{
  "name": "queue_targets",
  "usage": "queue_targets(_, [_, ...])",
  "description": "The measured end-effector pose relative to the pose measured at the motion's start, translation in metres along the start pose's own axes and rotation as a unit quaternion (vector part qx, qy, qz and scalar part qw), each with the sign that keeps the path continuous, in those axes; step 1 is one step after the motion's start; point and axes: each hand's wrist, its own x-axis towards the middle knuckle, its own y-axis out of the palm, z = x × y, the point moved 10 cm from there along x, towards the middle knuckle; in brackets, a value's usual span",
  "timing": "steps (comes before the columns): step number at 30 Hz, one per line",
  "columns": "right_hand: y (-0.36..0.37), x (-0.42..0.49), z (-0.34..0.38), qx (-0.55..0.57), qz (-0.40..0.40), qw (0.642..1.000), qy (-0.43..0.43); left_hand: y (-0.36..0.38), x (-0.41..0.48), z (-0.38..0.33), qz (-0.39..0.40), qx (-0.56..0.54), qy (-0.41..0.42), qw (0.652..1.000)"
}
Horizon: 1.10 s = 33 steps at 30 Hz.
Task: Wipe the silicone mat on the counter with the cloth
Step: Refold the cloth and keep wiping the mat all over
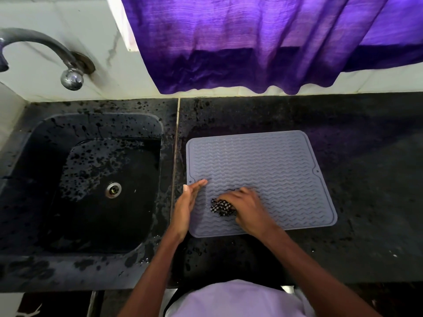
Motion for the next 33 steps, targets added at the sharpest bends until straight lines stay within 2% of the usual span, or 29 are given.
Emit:
queue_targets(4, [0.011, 0.017, 0.037, 0.0, 0.0, 1.0, -0.025, 0.002, 0.002, 0.003, 0.021, 0.008, -0.026, 0.999])
queue_targets(10, [0.015, 0.026, 0.05, 0.054, 0.033, 0.997, -0.033, 0.001, 0.005, -0.007, 0.063, 0.022, -0.012, 0.998])
queue_targets(15, [-0.022, 0.001, 0.003, 0.039, 0.004, 0.999, 0.012, 0.0, 0.006, -0.003, 0.056, 0.024, -0.03, 0.998])
queue_targets(18, [-0.026, -0.019, -0.036, 0.004, 0.022, 0.998, 0.06, 0.002, 0.005, 0.001, 0.051, 0.023, -0.038, 0.998])
queue_targets(21, [-0.019, -0.026, -0.045, -0.003, 0.031, 0.996, 0.08, 0.003, 0.006, 0.005, 0.051, 0.025, -0.045, 0.997])
queue_targets(28, [-0.002, -0.002, -0.004, -0.024, 0.038, 0.998, 0.04, 0.004, 0.008, 0.005, 0.061, 0.034, -0.042, 0.997])
queue_targets(33, [0.016, 0.015, 0.048, -0.013, 0.054, 0.998, -0.025, 0.009, 0.01, 0.002, 0.089, 0.043, -0.05, 0.994])
